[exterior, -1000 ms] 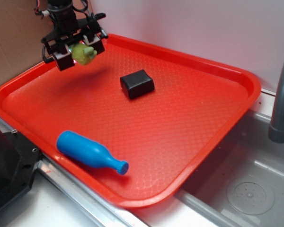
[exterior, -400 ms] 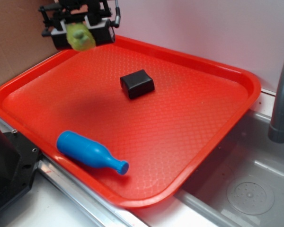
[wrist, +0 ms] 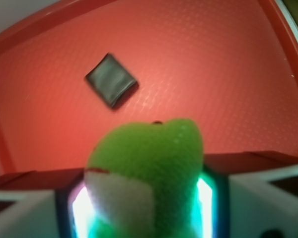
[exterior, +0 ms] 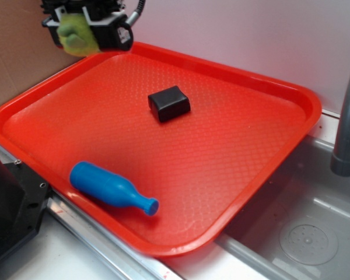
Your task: Grab the green animal.
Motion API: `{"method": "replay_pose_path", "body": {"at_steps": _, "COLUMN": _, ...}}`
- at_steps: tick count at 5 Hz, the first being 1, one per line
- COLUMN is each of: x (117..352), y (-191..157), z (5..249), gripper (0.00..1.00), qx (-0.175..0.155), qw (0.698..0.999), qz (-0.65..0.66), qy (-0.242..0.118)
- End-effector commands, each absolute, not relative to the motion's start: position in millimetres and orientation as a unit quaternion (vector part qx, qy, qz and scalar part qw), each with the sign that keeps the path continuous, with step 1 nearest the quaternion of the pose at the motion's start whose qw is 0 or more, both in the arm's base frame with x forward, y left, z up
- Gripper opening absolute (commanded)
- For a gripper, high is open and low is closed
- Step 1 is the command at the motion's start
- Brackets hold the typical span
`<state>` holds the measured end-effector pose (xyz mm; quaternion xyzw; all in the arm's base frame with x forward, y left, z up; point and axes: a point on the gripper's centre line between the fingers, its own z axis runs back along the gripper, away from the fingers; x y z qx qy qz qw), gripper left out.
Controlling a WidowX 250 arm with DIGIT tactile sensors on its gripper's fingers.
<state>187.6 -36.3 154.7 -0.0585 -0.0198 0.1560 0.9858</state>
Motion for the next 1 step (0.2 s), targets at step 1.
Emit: {"method": "replay_pose_path", "body": {"at_steps": 1, "x": 175.2, "y": -18.6, "z": 171.4, "gripper": 0.00, "qx": -0.045, "qw": 0.987, "qz": 0.123, "qy": -0.091}}
